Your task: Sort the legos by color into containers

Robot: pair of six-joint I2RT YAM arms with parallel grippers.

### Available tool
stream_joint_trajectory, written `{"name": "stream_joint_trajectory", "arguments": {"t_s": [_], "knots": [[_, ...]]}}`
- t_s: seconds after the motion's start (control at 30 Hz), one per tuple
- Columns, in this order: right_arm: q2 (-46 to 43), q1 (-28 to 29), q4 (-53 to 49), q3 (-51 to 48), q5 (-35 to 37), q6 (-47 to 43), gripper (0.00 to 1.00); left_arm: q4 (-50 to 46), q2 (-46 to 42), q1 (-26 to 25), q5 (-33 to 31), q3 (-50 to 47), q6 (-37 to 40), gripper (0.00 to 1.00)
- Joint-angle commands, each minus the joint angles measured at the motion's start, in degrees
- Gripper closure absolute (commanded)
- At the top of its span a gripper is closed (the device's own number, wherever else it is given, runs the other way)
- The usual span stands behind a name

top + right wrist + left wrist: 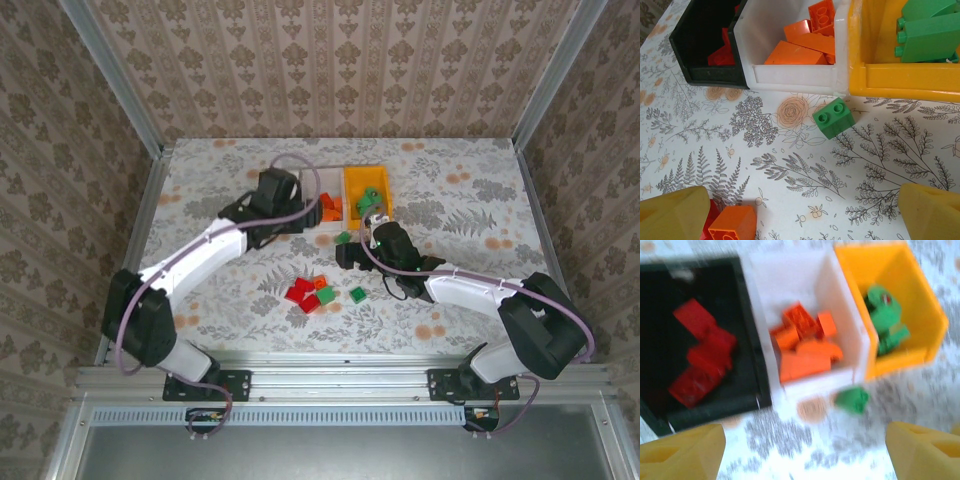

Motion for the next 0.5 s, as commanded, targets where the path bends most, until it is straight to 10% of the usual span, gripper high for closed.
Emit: {"name": "stream_joint_trajectory", "arguments": {"t_s": [0.0, 0.47], "knots": [[-0.04, 0.29, -0.79, 0.35, 1.06, -0.60, 0.02, -2.38, -2.66, -1.63, 1.43, -7.28, 0.65, 0.18], [0.63, 0.29, -1.06, 0.61, 2.17, -0.96, 0.02, -2.97, -2.05, -9.78, 3.24, -18.17, 4.84, 0.28]]}}
